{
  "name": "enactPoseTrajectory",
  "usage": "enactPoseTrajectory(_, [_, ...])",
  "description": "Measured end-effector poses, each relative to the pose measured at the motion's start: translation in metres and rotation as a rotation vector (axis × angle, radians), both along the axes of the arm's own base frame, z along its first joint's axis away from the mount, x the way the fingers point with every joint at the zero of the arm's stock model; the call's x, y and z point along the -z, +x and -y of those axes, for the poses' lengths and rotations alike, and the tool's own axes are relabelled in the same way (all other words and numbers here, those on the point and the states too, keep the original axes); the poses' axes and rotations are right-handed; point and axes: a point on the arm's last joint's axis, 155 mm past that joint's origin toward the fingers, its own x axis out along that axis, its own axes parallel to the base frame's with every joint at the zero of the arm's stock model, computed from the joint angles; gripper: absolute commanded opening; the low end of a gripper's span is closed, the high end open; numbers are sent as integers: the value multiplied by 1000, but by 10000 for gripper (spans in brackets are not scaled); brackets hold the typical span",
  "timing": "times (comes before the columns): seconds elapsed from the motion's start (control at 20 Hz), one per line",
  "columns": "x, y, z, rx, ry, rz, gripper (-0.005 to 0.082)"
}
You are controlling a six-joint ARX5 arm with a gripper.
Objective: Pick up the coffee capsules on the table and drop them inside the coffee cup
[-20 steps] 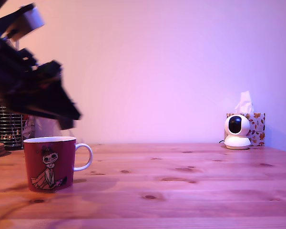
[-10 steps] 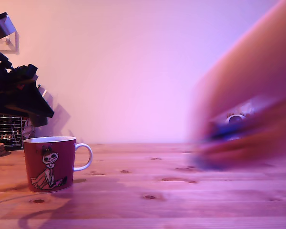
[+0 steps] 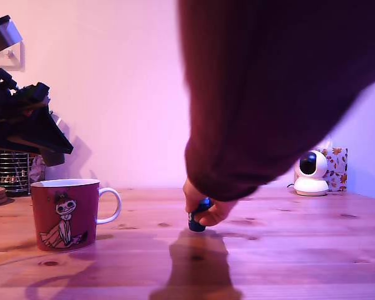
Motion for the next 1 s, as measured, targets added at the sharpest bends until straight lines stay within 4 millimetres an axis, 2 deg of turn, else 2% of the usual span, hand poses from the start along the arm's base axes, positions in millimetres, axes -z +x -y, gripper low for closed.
enactPoseTrajectory(0.6, [0,-1,2,11,-6,-2,248])
enactPoseTrajectory(0.9, [0,-1,2,11,-6,-2,523])
enactPoseTrajectory(1.0, [0,-1,2,12,-4,0,519])
